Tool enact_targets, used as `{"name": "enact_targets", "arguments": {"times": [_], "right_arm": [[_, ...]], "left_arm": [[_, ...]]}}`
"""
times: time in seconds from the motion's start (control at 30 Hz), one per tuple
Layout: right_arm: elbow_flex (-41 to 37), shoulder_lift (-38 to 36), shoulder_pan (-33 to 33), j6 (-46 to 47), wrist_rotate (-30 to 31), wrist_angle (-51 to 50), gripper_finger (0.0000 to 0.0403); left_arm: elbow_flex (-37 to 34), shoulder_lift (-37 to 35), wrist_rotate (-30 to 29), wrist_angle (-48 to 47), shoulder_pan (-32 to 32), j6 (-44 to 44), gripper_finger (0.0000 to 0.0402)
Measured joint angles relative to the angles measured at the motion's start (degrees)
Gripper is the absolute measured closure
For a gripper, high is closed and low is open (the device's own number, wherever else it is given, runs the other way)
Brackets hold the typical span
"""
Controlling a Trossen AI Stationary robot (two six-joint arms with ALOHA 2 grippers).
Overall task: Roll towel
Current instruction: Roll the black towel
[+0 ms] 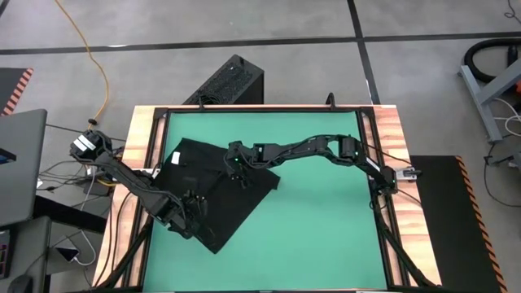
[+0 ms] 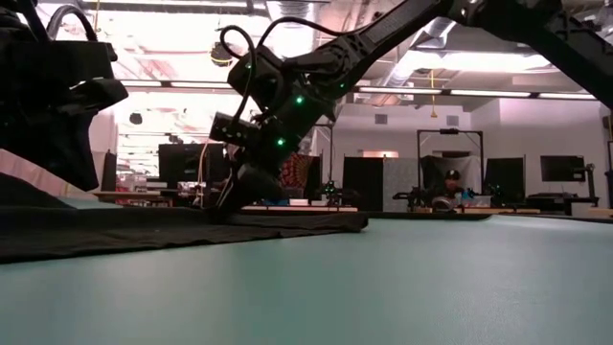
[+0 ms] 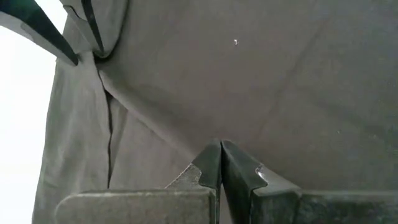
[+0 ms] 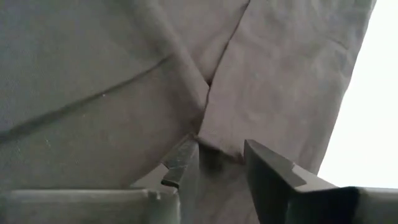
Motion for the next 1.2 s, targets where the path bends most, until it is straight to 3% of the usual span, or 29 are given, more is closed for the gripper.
{"name": "enact_targets", "arguments": {"times": [0.4,0.67,0.9,1.2], "right_arm": [[0.0,-0.7,0.3,-1.5,1.4,-0.6,0.0392],[1.6,-7.3,0.7,-1.5,7.5,-6.0,0.0398],[1.7,-12.7,-3.5,2.9,14.1,-16.7,0.0400],[0.1,-12.4,-12.0,13.2,13.9,-29.0,0.0402]], "left_arm": [[0.0,0.0,0.0,0.0,0.0,0.0,0.0401],[-1.8,0.0,-0.2,6.1,0.0,0.4,0.0401],[-4.2,0.0,-0.1,6.6,0.0,-3.1,0.0401],[-4.2,0.0,0.9,6.0,0.0,-4.2,0.0401]]}}
